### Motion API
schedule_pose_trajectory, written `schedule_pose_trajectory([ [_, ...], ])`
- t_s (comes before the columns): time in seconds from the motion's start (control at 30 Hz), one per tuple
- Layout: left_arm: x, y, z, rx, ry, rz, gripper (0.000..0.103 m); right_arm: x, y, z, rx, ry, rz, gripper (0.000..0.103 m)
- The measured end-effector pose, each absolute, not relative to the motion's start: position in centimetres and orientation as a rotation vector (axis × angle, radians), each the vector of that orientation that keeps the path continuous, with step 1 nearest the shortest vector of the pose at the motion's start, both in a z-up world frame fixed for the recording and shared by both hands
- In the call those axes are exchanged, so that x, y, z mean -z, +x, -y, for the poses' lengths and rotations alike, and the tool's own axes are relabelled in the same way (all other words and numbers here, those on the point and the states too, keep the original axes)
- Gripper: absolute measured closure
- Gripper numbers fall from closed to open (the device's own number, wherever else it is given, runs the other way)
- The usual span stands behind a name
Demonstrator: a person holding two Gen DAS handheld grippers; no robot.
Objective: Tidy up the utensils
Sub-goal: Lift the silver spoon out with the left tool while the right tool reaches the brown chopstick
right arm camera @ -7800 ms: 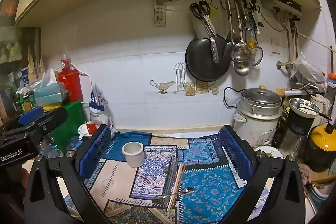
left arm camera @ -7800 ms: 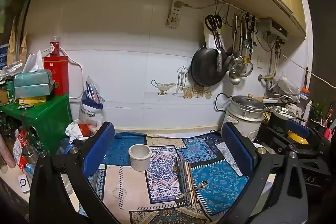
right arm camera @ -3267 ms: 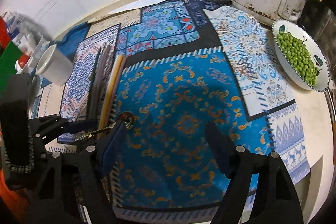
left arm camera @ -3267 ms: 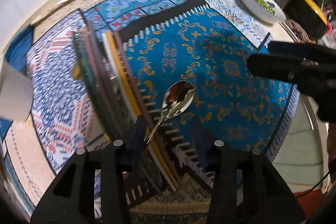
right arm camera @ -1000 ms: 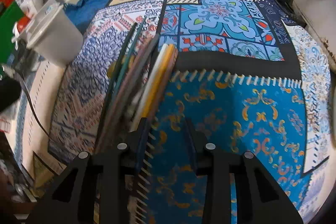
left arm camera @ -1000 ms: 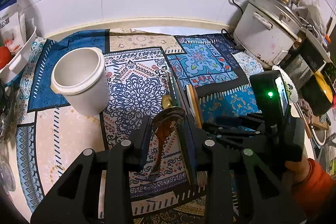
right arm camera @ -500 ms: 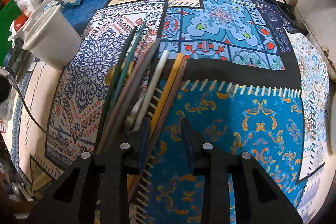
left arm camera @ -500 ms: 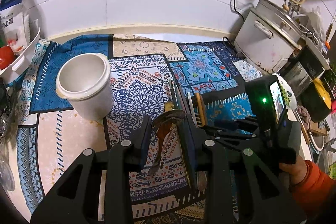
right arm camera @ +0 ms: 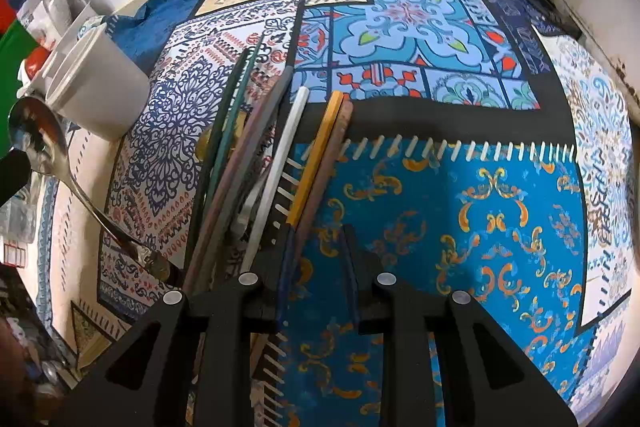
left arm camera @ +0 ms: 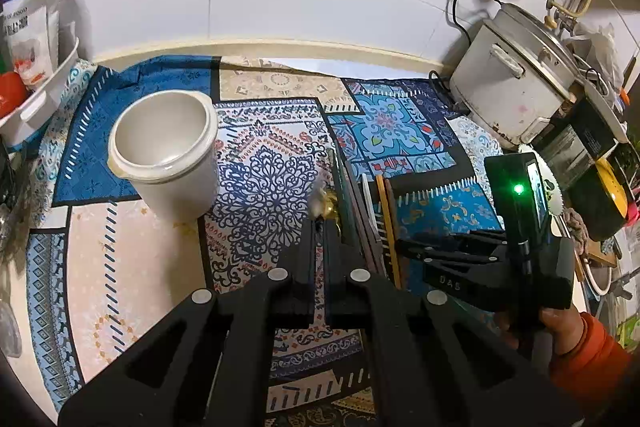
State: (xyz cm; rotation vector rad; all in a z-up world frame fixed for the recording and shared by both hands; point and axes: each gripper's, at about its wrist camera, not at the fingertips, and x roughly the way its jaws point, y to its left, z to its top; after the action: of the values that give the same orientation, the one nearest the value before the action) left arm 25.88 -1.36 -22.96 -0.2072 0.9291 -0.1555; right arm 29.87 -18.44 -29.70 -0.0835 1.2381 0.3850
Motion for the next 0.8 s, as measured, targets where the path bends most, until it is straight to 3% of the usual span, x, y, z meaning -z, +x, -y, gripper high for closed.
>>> schedule_pose_trajectory([
  [0.17, 23.5, 26.0, 1.5, 0.161, -0.222, -0.943, 0.103, 29.9, 30.6, 18.0, -0.380, -0.089, -1.234, 0.082],
  [0.27, 24.2, 26.3, 1.5, 0.150, -0.232, -0.967, 0.103, 30.2, 30.7, 18.0, -0.363, -0.141, -1.224, 0.091],
  [0.37, 25.5, 26.8, 1.2, 0.098, -0.225, -1.019, 0.102, 30.4, 30.8, 18.0, -0.372, -0.167, -1.217, 0.093],
  [0.4, 26.0, 27.0, 1.0, 0.075, -0.222, -1.039, 0.098, 30.4, 30.8, 17.9, -0.373, -0.169, -1.216, 0.094],
  [0.53, 28.2, 27.6, 0.5, 0.015, -0.218, -1.108, 0.067, 30.4, 30.9, 18.3, -0.382, -0.146, -1.213, 0.095],
  [0.8, 31.6, 30.3, 0.0, -0.086, -0.250, -1.189, 0.064, 30.4, 31.2, 18.1, -0.426, -0.217, -1.176, 0.095],
])
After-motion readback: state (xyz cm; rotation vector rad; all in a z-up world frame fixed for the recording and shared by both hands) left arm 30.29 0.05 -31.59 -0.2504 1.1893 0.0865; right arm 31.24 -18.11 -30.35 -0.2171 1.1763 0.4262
